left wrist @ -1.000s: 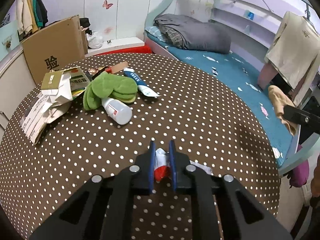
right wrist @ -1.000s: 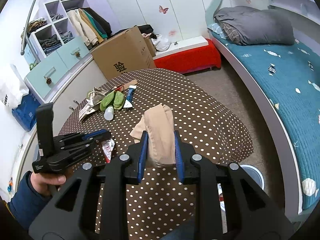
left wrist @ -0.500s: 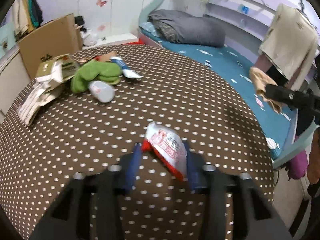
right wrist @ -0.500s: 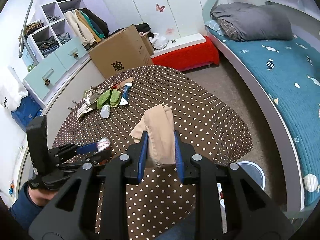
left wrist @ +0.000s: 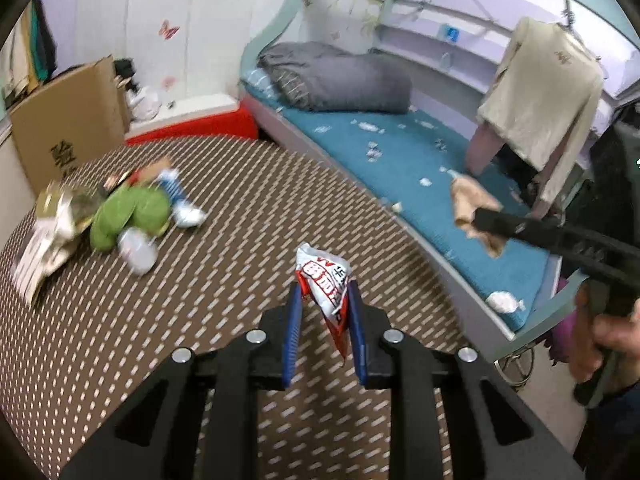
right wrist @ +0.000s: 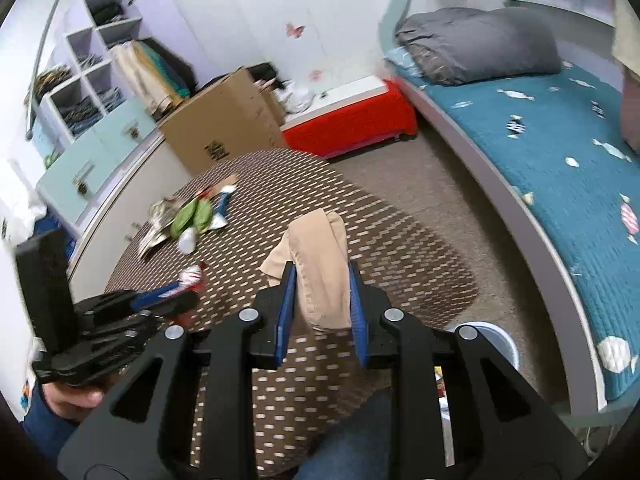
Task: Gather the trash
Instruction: 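Carry the red wrapper and beige cloth to the clear bin and release them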
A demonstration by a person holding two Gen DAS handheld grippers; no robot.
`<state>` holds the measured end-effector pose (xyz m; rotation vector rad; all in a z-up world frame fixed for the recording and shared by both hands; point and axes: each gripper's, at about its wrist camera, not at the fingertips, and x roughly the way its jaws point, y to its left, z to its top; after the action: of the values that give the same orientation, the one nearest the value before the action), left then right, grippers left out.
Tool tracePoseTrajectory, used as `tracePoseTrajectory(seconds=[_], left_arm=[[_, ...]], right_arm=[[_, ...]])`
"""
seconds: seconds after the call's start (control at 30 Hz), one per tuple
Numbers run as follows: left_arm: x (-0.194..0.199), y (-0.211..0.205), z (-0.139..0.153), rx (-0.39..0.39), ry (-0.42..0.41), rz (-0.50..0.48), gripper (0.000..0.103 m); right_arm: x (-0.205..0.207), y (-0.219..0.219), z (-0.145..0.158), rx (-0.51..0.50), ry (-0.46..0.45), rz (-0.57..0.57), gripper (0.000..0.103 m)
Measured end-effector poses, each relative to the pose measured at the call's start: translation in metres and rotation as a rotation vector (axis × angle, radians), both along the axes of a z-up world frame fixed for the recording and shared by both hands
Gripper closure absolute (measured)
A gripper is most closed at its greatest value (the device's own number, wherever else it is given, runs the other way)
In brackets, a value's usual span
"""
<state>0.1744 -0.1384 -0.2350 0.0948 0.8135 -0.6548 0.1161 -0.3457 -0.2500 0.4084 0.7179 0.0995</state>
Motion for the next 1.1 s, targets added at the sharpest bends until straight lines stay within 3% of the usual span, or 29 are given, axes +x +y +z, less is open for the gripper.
tracePoseTrajectory(seconds=[0.17,0.33,0.5,0.57,0.77,0.87,0.93,1.0,1.1], left_arm=[[-0.003,-0.064,0.023,-0.044,-0.017,-0.103,0.081],[-0.009,-0.136,0.017,-0.021,0.009,-0.198,0.081],[-0.002,-0.210,-0.026,0.084,0.129,-0.262,0.080],[-0.002,-0.231,-0.045,0.134,0.142,-0.272,0.080],[0.005,-0.268,-0.093,0.227,0.239,-0.290,0.080],[0.005,-0.283,-0.112,0.281,0.283,-0.329,0.074],[0.007,-0.286,-0.116,0.309,0.271,-0.321,0.036],[0.012,-0.282,-0.116,0.339,0.233,-0.259,0.019],[0.015,-0.278,-0.112,0.300,0.275,-0.251,0.016]], right_arm=[[-0.012,-0.055,-0.010,0.038,0.022,-0.139,0.078],[-0.023,-0.111,-0.043,0.093,0.092,-0.272,0.078],[-0.026,-0.149,-0.102,0.158,0.230,-0.355,0.078],[-0.026,-0.156,-0.119,0.189,0.259,-0.366,0.078],[-0.018,-0.169,-0.164,0.268,0.346,-0.390,0.077],[-0.013,-0.171,-0.180,0.296,0.383,-0.388,0.074],[-0.016,-0.175,-0.188,0.307,0.395,-0.421,0.045],[-0.022,-0.181,-0.195,0.347,0.407,-0.457,0.026],[-0.031,-0.190,-0.201,0.361,0.430,-0.502,0.013]])
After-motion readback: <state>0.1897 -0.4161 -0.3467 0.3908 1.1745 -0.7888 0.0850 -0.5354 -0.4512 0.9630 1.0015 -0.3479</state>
